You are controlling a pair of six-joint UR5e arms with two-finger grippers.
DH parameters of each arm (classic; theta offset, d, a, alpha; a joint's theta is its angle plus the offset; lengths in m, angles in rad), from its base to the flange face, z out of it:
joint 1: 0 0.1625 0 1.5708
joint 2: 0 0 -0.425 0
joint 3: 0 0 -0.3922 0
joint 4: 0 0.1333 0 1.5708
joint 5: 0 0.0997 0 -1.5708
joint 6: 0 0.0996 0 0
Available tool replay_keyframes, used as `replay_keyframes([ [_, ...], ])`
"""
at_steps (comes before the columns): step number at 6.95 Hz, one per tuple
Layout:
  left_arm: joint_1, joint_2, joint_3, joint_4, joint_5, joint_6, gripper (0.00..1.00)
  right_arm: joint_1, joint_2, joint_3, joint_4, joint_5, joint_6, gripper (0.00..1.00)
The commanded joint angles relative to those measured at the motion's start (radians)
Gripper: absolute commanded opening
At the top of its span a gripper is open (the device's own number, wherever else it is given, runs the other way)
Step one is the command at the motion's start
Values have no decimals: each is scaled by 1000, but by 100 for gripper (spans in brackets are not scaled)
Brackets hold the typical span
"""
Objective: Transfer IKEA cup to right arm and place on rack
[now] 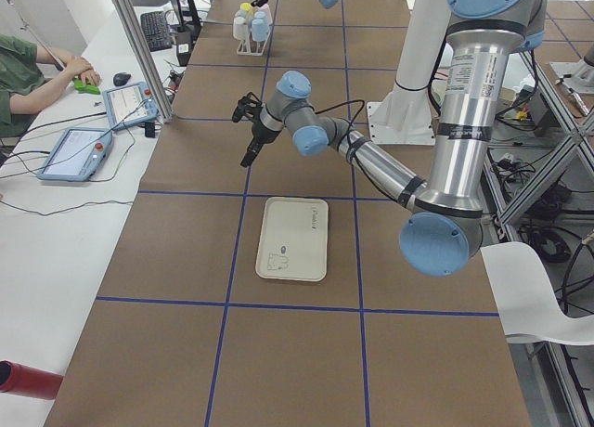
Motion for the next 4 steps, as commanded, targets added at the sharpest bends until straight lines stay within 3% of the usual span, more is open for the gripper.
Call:
replay_keyframes([
  [1,-179,57,75,72,-150,350,100,231,6,-15,-175,405,-316,100],
  [2,-282,57,113,153,-294,497,100,340,9,-38,-261,616,-454,100],
  [3,-345,60,141,222,-338,629,100,419,9,-67,-338,799,-548,100],
  [4,-413,77,194,251,-378,722,100,453,1,-79,-415,910,-609,100],
])
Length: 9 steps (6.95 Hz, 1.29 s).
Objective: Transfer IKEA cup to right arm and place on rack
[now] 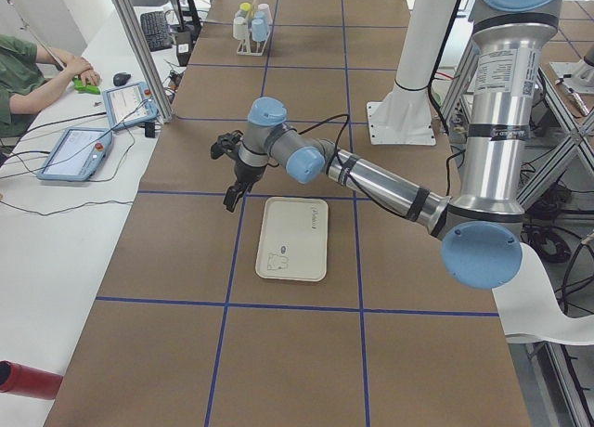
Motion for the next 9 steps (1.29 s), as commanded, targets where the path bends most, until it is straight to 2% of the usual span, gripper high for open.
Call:
replay_keyframes([
  [1,-143,18,121,53,-166,163,100,90,-5,-32,-194,270,-188,100],
  [2,-189,50,143,45,-256,162,100,103,-11,-20,-280,291,-262,100],
  [3,-220,77,144,39,-260,132,100,112,-2,-17,-282,271,-250,100],
  [4,-225,90,146,33,-253,86,100,109,-16,-26,-273,215,-262,100],
  [5,-234,137,158,31,-231,85,100,89,-14,-43,-262,107,-263,100],
  [6,-237,174,160,-11,-230,82,100,89,-14,-50,-261,48,-258,100],
  [7,-243,174,160,-7,-208,78,100,91,-19,-57,-273,84,-249,100],
  [9,-243,173,161,-2,-197,81,100,110,-36,-116,-272,256,-247,100],
])
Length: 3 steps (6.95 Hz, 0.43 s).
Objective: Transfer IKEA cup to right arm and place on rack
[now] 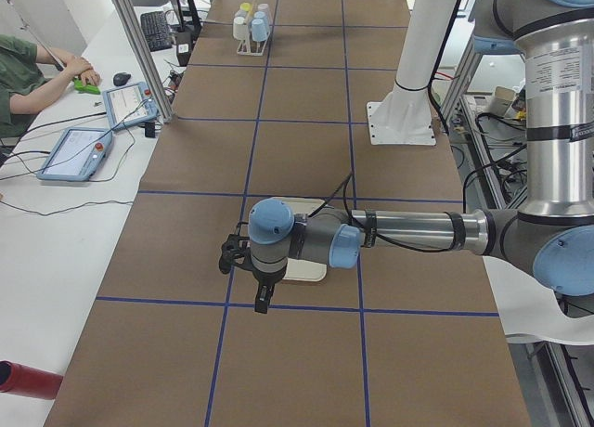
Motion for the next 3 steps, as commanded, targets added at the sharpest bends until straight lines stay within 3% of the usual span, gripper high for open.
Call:
replay_keyframes([
  [1,5,-18,-2,65,4,10,100,26,-5,-49,5,108,1,100],
  [3,-6,-74,0,131,7,14,100,35,-2,-50,-3,126,4,100],
])
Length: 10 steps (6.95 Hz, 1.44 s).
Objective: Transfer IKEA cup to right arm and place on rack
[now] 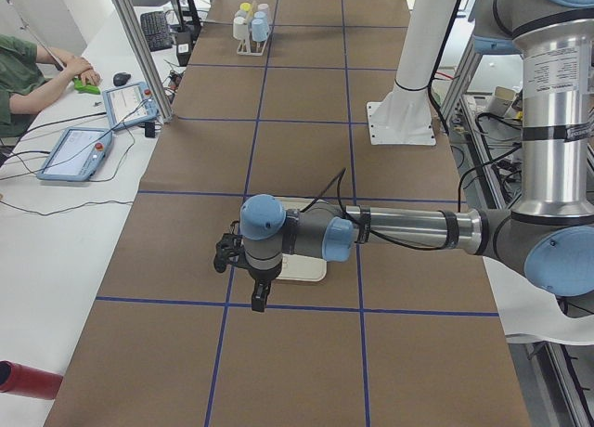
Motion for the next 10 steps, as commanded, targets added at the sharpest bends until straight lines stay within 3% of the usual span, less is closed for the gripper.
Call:
replay_keyframes([
  [1,-5,-17,-1,30,-3,3,100,26,-1,-4,-6,63,2,100],
  [7,-5,-20,0,22,3,3,100,69,-32,-42,17,50,-10,100],
  [9,-5,-15,0,22,3,3,100,74,-61,-43,101,-40,1,100],
  [10,-5,-11,-3,22,3,3,100,74,-61,-48,103,-40,4,100],
])
